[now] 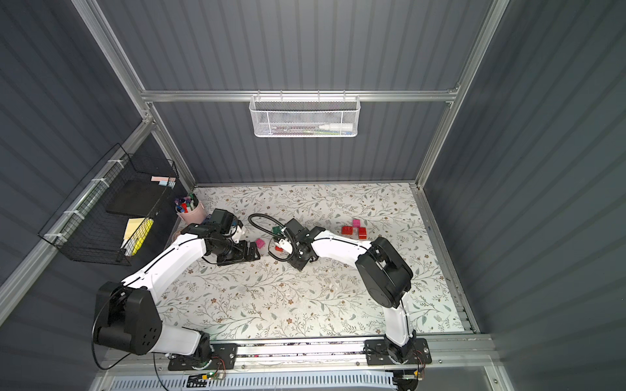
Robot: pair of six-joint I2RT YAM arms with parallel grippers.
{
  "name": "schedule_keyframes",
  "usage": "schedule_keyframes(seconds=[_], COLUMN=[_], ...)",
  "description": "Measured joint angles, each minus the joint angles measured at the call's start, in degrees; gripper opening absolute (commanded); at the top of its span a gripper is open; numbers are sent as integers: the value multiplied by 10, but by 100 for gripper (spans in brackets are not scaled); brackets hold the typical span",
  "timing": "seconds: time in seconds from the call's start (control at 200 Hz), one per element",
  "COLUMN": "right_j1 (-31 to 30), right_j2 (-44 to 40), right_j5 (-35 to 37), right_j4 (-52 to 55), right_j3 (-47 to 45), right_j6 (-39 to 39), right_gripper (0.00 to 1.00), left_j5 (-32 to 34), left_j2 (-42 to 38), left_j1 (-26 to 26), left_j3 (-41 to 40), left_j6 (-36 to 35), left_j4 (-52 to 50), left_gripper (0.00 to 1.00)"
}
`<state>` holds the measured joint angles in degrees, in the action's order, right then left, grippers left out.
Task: Assemble the letter s with lego
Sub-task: Place the lego brick at the center of the board, then pick up the lego brick from the center of the board.
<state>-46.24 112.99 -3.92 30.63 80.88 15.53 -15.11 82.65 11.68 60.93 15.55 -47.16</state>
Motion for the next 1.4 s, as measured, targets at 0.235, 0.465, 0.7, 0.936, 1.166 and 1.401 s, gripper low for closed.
schedule_keyframes(seconds=[0.235, 0.465, 0.7, 0.936, 1.166, 1.401], right_j1=[21, 30, 32, 64, 111, 138], right_j2=[53, 78, 82, 5, -150, -233], right_j5=[-39, -52, -58, -88, -108, -105], right_j4=[30, 42, 48, 49, 25, 3], right_j3=[42, 66, 70, 56, -6, -95], right_j6=[100, 152, 172, 158, 130, 97], right_gripper=[27, 38, 65, 74, 78, 80], left_j5=[-17, -36, -38, -42, -14, 24], left_j2=[0, 5, 36, 80, 177, 254], left_j1=[0, 0, 0, 15, 84, 115], left_j3=[-7, -7, -4, 33, 124, 198], left_j6=[-11, -39, -47, -49, -79, -110], left_j4=[0, 4, 11, 35, 48, 68], left_gripper=[100, 99, 100, 99, 95, 80])
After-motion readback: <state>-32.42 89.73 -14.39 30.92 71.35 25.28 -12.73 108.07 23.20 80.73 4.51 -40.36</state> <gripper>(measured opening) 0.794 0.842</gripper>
